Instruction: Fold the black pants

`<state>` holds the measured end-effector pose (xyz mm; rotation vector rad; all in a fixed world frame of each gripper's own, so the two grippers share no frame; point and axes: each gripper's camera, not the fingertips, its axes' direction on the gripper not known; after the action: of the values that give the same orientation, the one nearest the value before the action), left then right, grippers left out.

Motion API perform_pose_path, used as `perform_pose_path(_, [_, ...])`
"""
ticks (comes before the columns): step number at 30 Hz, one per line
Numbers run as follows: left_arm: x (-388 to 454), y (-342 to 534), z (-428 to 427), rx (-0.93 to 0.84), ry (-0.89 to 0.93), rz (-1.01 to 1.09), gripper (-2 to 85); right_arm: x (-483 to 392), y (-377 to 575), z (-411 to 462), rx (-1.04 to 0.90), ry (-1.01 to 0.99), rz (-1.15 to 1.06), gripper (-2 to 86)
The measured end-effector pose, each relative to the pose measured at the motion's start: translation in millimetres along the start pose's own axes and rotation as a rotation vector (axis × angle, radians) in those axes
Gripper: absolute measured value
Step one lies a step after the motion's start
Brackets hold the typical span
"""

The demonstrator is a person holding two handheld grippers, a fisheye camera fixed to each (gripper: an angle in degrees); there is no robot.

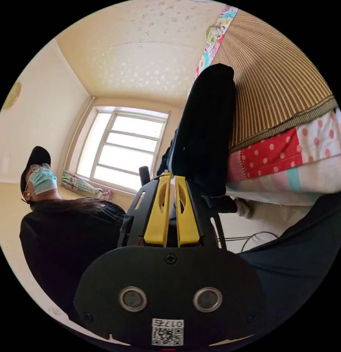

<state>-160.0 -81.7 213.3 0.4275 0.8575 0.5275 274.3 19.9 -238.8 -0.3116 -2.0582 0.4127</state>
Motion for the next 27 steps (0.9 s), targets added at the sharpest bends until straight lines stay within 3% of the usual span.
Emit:
perform_pose_path(5, [-75,-89,-2,0.024,0.154,-0.194,20.7,4,-97,31,-0.056,0.181,0.044,24.4])
perform_pose_path(8, [-108,-125,26,-0.098,0.257,-0.289,24.0,14,-135,72,-0.128,0.198,0.084,26.4])
perform_pose_path(10, [-110,-133,42,-0.125,0.363,-0.328,23.4,10,-142,90,-0.14,0.229,0.099,26.8])
perform_pose_path(12, [-102,-137,47,-0.11,0.343,-0.341,22.4,-6,-139,88,-0.098,0.316,0.055,26.0])
perform_pose_path(17, [-76,-170,93,-0.133,0.406,-0.383,21.0,-41,-100,16,0.144,0.449,-0.065,15.3])
perform_pose_path(23, [-11,-262,191,-0.222,0.4,-0.287,19.8,-64,-58,-45,0.293,0.706,-0.019,16.8])
perform_pose_path(27, [40,-317,262,-0.293,0.414,-0.254,20.7,-79,-14,-78,0.496,0.667,-0.031,12.5])
